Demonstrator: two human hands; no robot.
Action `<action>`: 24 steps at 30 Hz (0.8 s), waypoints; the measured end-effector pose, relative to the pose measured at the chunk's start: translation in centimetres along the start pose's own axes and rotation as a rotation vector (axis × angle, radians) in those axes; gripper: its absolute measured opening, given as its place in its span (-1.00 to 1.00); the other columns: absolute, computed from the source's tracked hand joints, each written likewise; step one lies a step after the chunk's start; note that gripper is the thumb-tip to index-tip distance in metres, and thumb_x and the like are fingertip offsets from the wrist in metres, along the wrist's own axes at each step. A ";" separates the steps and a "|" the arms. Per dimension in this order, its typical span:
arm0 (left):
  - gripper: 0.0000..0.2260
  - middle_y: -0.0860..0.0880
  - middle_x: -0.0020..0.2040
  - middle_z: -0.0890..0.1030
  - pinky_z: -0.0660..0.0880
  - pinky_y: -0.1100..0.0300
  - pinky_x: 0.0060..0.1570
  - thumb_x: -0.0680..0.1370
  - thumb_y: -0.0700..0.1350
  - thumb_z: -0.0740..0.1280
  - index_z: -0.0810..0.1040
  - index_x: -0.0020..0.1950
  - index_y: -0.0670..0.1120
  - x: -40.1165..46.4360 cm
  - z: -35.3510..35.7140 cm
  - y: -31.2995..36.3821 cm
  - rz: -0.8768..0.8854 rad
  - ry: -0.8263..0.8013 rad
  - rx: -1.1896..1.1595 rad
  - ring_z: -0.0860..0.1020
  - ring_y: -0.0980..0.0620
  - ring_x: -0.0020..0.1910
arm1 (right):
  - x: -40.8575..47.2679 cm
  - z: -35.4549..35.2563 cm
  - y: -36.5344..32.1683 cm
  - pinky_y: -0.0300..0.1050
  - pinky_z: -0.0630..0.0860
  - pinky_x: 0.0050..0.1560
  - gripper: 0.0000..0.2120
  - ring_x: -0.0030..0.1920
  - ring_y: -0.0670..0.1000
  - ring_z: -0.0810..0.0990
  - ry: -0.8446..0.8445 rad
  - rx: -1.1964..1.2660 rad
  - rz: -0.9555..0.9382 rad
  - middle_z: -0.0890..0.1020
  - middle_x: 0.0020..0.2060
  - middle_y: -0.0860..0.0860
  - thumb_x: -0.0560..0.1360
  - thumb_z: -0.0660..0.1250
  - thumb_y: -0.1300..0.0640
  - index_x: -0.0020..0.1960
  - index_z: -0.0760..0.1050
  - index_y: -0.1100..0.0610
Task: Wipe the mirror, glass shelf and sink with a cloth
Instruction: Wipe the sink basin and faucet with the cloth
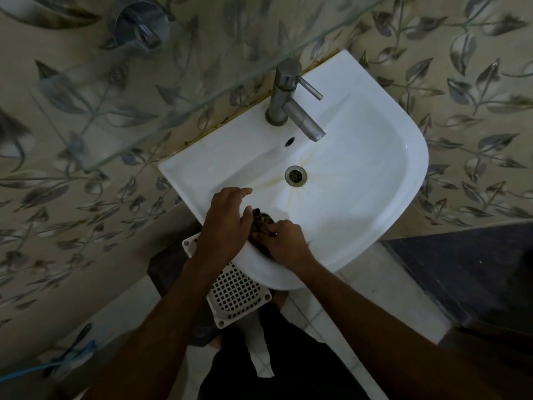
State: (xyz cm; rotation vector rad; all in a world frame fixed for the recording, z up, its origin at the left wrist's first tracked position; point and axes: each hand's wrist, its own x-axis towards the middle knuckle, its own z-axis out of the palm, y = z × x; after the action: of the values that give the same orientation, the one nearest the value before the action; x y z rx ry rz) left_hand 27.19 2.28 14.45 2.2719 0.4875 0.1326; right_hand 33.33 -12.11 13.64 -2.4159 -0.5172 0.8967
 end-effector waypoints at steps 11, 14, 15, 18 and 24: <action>-0.68 -0.07 0.31 0.49 0.31 0.21 0.26 0.61 -0.12 0.29 0.48 0.37 -0.09 -0.9 3.2 3.3 0.076 -0.132 0.001 0.41 -0.03 0.29 | -0.4 -2.7 5.7 -0.16 0.41 -0.12 -0.73 -0.13 0.12 0.62 0.003 -0.210 0.001 0.68 -0.19 0.18 0.57 0.36 0.05 -0.06 0.68 0.24; -0.68 -0.05 0.32 0.48 0.35 0.20 0.25 0.63 -0.10 0.27 0.47 0.39 -0.05 -1.3 4.2 4.0 0.061 -0.191 -0.039 0.41 0.00 0.31 | -2.4 -1.8 4.4 -0.34 0.30 -0.24 -0.81 -0.23 0.02 0.54 -0.017 -0.069 -0.066 0.69 -0.23 0.19 0.57 0.38 0.13 -0.04 0.71 0.23; -0.68 -0.04 0.32 0.49 0.39 0.16 0.26 0.63 -0.09 0.26 0.46 0.40 -0.04 -1.4 4.4 4.0 0.056 -0.200 -0.053 0.41 0.00 0.31 | -2.7 -2.2 4.7 -0.38 0.31 -0.24 -0.84 -0.25 -0.01 0.53 -0.016 -0.064 -0.077 0.69 -0.25 0.17 0.56 0.39 0.15 -0.05 0.72 0.21; -0.67 -0.02 0.31 0.50 0.44 0.11 0.24 0.64 -0.05 0.25 0.44 0.41 -0.03 -1.6 4.9 4.1 0.068 -0.222 -0.075 0.45 0.00 0.26 | -1.1 -3.7 7.7 -0.30 0.38 -0.19 -0.84 -0.18 0.09 0.62 -0.010 -0.184 -0.028 0.69 -0.22 0.17 0.54 0.39 0.14 -0.09 0.71 0.19; -0.67 -0.02 0.28 0.51 0.49 0.03 0.20 0.63 -0.05 0.28 0.44 0.40 -0.02 -1.8 5.4 4.2 0.083 -0.232 -0.059 0.48 -0.03 0.23 | 1.7 -7.6 10.8 0.00 0.45 0.07 -0.76 0.12 0.20 0.46 0.210 -0.533 0.145 0.56 0.08 0.18 0.56 0.24 0.19 0.10 0.65 0.20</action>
State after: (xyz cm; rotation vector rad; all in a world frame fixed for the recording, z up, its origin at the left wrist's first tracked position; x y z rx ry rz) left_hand 28.10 -4.69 13.92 2.2147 0.2647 -0.0738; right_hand 41.57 -22.32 11.54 -3.0208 -0.5604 0.6005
